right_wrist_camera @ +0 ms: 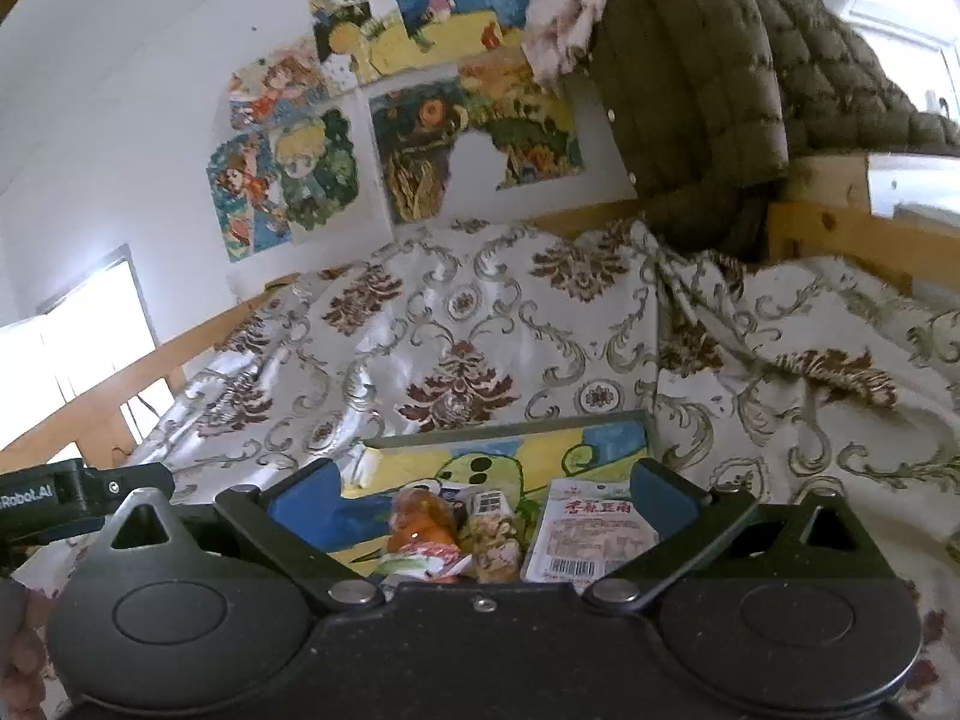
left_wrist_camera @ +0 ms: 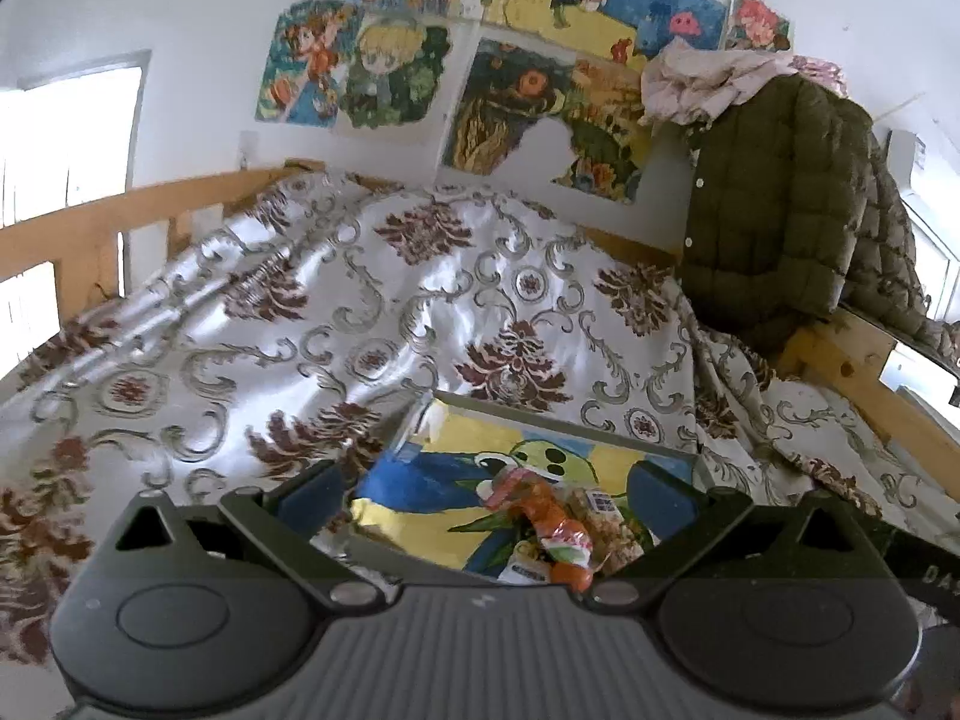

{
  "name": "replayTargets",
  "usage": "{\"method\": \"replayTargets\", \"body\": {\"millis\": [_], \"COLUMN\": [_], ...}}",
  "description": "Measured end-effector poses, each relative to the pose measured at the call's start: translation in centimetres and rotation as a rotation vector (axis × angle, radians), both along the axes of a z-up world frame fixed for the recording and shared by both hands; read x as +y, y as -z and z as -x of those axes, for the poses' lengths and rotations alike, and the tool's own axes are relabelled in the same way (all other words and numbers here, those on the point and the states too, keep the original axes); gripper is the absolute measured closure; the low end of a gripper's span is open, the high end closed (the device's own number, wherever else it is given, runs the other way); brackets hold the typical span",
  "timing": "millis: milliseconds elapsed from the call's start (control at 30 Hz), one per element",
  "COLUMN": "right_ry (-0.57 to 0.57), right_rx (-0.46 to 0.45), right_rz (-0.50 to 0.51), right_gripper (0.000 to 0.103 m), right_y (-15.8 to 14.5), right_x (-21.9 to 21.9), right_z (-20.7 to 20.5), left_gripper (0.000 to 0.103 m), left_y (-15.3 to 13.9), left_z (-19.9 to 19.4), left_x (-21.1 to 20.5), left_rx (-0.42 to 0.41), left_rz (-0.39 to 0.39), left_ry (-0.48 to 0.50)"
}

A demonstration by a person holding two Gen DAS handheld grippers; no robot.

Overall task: Organize snacks
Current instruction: 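Lower both snacks into the tray and open both tools, then lift both tools away from the tray toward the remaining snacks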

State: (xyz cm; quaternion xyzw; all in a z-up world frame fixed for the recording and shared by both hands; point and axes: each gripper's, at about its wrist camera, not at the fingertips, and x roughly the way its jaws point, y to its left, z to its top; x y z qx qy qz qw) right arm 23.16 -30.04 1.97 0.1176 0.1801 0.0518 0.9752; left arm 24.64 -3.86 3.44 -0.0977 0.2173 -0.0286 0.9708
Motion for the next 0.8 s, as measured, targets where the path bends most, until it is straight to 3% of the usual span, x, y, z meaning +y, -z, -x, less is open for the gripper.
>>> {"method": "replayTargets", "body": {"millis": [400, 567, 800], "right_ry": [-0.025, -0.035, -0.077], "right_rx": [-0.035, -0.017, 0.029], "right_rz": [0.104, 0.140, 0.136], "right_gripper": [0.001, 0.001, 0.001], "right_y": [-0.9, -0.2, 0.9], "right_x": [2.9, 4.1, 5.2], "right_z": [9.1, 12.1, 15.1], "left_gripper": [0.000, 0.000, 0.000], "left_y": [-0.2, 0.7, 2.3], "left_z": [8.7, 12.1, 15.4], "left_x": [2.0, 2.3, 3.6], "left_rx": [-0.039, -0.043, -0.010], "left_rz": [-0.067, -0.134, -0.163], "left_ry": [-0.012, -0.009, -0.016]}}
